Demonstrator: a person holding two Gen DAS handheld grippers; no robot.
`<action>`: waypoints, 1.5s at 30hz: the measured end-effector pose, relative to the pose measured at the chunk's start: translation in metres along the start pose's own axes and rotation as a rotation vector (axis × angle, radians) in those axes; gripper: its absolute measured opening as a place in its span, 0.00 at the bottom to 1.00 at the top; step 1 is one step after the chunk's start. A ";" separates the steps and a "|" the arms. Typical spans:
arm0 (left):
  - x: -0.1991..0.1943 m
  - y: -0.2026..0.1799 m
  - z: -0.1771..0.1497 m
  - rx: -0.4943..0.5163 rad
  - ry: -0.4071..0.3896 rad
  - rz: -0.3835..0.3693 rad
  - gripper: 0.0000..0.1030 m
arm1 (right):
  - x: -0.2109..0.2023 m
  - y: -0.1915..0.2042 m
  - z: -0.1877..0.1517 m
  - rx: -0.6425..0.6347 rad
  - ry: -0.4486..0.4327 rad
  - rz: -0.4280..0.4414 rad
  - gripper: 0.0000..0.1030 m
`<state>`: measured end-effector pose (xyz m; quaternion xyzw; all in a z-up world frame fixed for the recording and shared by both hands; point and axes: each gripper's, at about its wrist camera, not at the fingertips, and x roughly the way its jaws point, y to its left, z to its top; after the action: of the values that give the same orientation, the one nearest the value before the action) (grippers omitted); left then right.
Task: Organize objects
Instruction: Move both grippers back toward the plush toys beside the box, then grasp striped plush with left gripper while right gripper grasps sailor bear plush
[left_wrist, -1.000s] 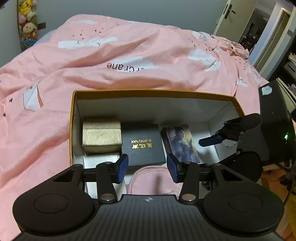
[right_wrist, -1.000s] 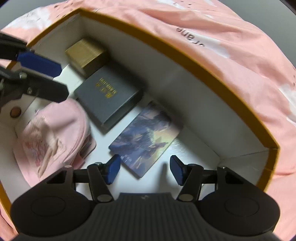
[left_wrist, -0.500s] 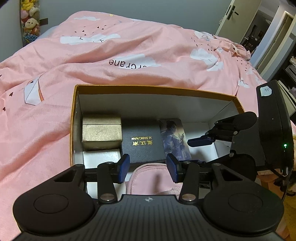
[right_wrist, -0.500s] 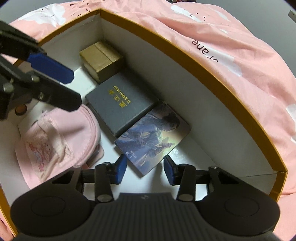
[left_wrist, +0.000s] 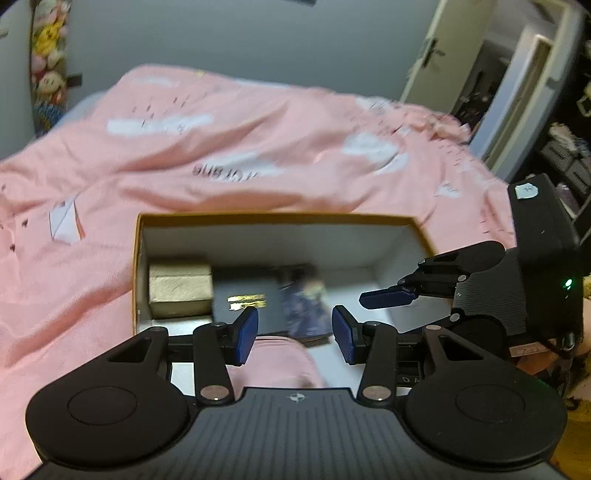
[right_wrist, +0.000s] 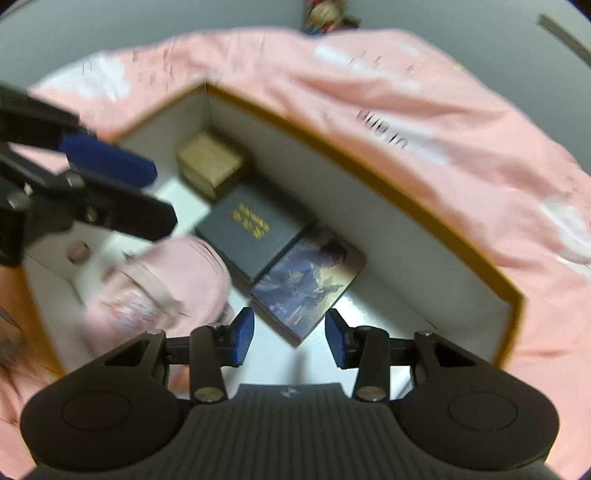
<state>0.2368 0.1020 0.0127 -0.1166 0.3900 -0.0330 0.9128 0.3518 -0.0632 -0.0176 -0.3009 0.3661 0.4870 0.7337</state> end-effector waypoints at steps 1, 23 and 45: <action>-0.008 -0.006 -0.003 0.013 -0.014 -0.006 0.51 | -0.012 0.002 -0.003 0.025 -0.024 -0.008 0.44; -0.025 -0.080 -0.144 0.116 0.258 -0.064 0.51 | -0.122 0.132 -0.146 0.033 0.073 -0.120 0.46; -0.041 -0.078 -0.153 0.102 0.219 -0.079 0.51 | -0.053 0.159 -0.181 -0.353 0.484 -0.036 0.65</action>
<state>0.1012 0.0039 -0.0422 -0.0809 0.4804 -0.1013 0.8674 0.1450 -0.1793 -0.0866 -0.5374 0.4346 0.4440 0.5702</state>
